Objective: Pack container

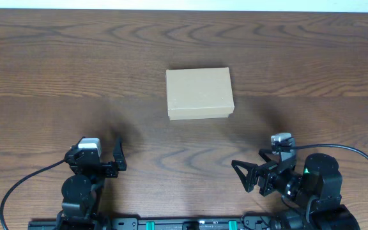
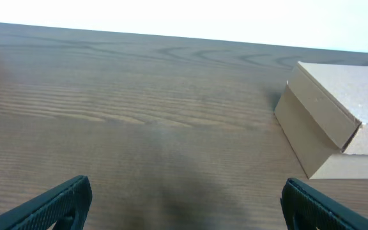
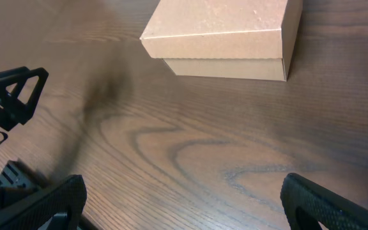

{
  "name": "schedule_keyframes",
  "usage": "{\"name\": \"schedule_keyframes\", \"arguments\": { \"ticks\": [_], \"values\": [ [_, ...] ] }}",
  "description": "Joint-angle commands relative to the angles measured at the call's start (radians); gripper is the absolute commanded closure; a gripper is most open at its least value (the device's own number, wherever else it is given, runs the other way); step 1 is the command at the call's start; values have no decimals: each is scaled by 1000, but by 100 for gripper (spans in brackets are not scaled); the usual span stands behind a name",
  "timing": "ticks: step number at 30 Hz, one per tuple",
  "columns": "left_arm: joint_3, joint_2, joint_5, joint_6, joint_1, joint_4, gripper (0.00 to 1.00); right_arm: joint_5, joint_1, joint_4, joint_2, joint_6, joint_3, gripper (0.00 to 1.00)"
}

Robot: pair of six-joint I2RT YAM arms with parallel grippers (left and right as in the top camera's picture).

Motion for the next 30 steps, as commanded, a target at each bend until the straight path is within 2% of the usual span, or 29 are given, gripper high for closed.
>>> {"name": "schedule_keyframes", "arguments": {
  "ticks": [1, 24, 27, 30],
  "values": [
    [-26, -8, -6, 25, 5, -1, 5, 0, 5, 2, -2, 11, 1, 1],
    [-26, -8, -6, 25, 5, -1, 4, 0, 5, 2, -2, 11, 1, 1],
    [-26, -8, -6, 25, 5, -1, 5, 85, 5, 2, -2, -52, 1, 1],
    [-26, -8, -6, 25, 5, -1, 5, 156, 12, 2, -9, -53, -6, 1]
  ]
}}
